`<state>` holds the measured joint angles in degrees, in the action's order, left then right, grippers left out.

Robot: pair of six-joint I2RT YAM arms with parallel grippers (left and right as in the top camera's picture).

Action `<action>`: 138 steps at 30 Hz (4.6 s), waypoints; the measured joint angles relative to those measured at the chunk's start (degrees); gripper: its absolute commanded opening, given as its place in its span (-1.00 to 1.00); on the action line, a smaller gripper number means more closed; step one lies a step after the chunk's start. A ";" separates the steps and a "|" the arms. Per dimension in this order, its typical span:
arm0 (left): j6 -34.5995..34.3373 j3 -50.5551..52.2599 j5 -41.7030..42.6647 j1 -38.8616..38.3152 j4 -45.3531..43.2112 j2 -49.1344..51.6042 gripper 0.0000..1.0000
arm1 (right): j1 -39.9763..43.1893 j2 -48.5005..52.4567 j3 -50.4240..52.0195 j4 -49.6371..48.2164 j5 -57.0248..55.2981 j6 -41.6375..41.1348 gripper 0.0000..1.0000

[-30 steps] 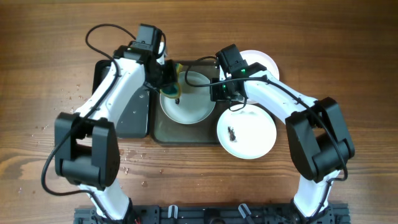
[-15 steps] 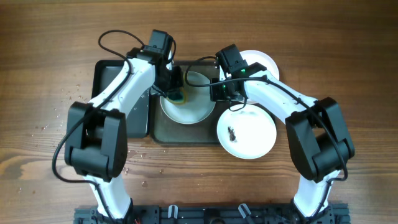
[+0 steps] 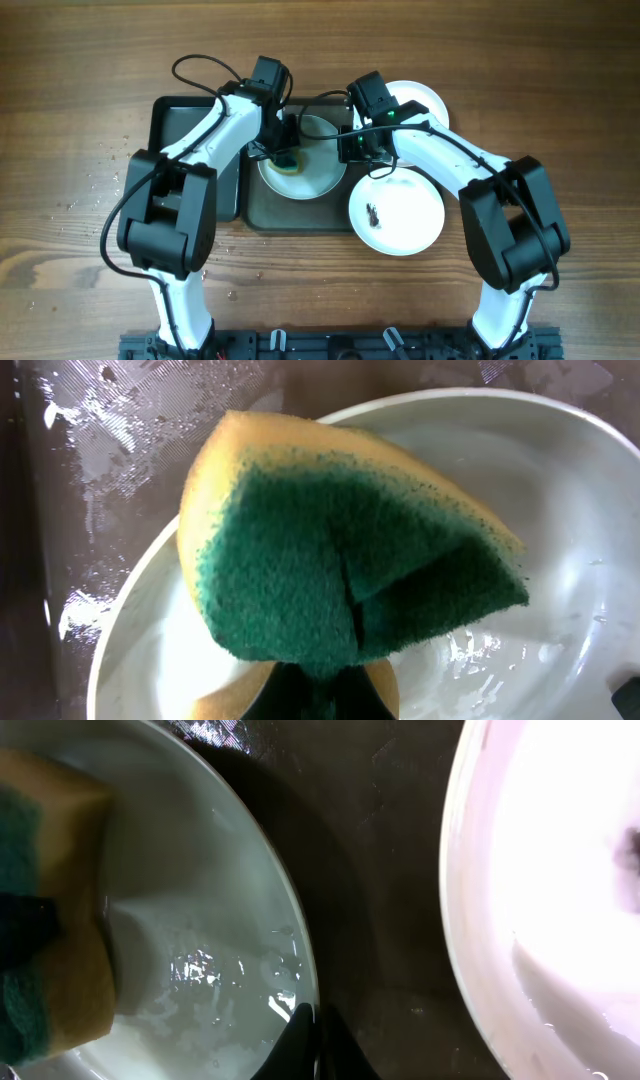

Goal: Clean dirty plates on tray and stack at the side
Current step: 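Scrub the middle white plate with the sponge in the left gripper, then return the sponge to the water tray with the left gripper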

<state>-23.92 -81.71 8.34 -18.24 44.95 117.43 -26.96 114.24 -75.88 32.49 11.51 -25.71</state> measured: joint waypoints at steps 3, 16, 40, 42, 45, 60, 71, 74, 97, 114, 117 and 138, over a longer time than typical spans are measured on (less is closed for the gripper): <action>-0.02 -0.31 0.13 -0.37 -0.02 0.81 -0.92 | 0.00 0.00 0.00 0.00 -0.02 0.00 -0.91; 2.54 -0.94 3.30 -0.87 -0.63 2.23 -0.92 | 0.20 0.00 0.00 0.24 -0.68 0.00 -0.91; 10.60 -0.92 23.89 -1.16 -1.01 -2.64 -0.92 | 0.46 0.00 0.22 0.00 -1.20 0.00 -0.91; 10.56 -0.98 19.82 -1.14 -0.44 -6.99 -0.92 | 0.37 0.00 0.22 -0.02 -1.05 0.00 -0.91; 9.46 -1.36 14.10 -1.16 1.09 -10.62 -0.92 | 0.37 0.00 0.22 -0.04 -1.03 0.00 -0.91; -2.29 7.13 3.39 -1.09 -2.97 -7.30 -0.92 | 0.37 0.00 0.22 -0.02 -1.01 0.00 -0.91; -6.86 8.79 8.24 -1.27 -5.40 -4.22 -0.92 | 0.37 0.00 0.22 0.07 -1.11 0.00 -0.92; -6.40 8.72 13.14 -1.14 -6.03 -3.39 -0.92 | 0.55 0.00 0.22 0.24 -1.51 0.00 -0.91; -4.31 6.40 3.32 -1.27 -4.42 -16.15 -0.92 | 0.37 0.00 0.26 0.00 -1.03 0.00 -0.91; -4.24 9.44 -3.98 -2.97 -5.09 -10.29 -0.91 | 0.37 0.00 0.26 -0.02 -1.03 0.00 -0.91; -4.22 9.51 -3.87 -3.93 -5.33 -7.58 -0.92 | 0.37 0.00 0.26 -0.02 -1.03 0.00 -0.91; -0.09 9.88 8.63 -4.94 -10.43 -8.72 -0.92 | 0.37 0.00 0.26 -0.02 -1.03 0.00 -0.91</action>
<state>-24.01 -71.83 16.97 -23.18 34.52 108.71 -26.59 114.24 -75.61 32.47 10.48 -25.71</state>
